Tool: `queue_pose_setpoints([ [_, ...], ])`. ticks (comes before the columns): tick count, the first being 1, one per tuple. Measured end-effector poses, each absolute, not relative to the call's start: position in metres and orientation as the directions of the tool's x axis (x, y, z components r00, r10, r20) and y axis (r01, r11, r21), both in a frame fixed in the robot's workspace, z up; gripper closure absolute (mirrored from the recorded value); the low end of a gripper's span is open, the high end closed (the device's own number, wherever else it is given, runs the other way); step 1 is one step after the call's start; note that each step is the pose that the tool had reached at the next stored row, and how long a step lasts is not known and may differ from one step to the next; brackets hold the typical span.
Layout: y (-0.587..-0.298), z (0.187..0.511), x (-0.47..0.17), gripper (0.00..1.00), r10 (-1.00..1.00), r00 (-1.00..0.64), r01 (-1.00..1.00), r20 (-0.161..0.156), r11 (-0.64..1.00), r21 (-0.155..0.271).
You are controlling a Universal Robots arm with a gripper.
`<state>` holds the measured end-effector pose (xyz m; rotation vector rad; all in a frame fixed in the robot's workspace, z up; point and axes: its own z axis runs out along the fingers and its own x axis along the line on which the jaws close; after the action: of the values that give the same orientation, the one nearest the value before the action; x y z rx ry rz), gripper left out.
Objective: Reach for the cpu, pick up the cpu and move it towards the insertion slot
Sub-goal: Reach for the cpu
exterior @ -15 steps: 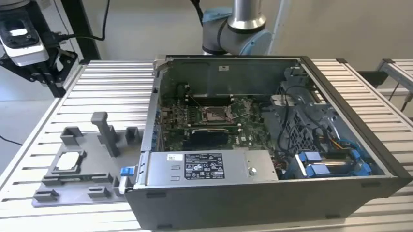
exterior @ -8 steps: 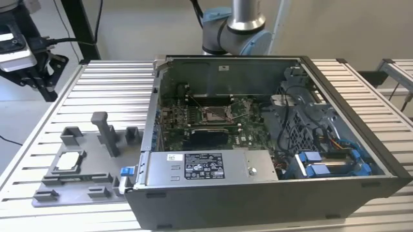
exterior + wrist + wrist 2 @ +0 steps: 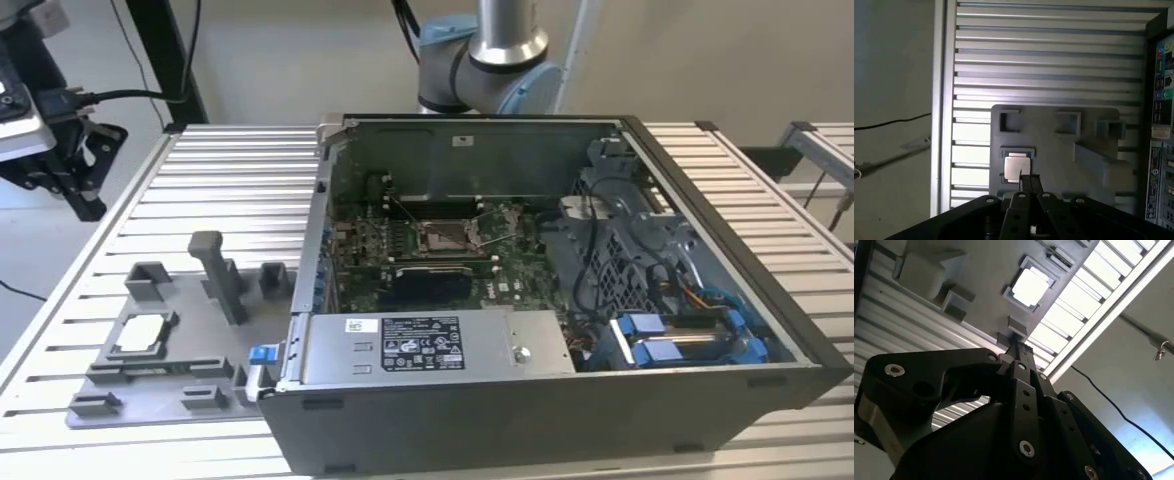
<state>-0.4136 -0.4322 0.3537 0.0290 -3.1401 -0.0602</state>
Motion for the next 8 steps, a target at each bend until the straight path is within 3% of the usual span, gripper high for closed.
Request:
queue_pose_setpoints([
  [8,-0.4349,0.3529,-0.4135,1.0,-0.018,-1.0,-0.018,0.0,0.999,0.038],
])
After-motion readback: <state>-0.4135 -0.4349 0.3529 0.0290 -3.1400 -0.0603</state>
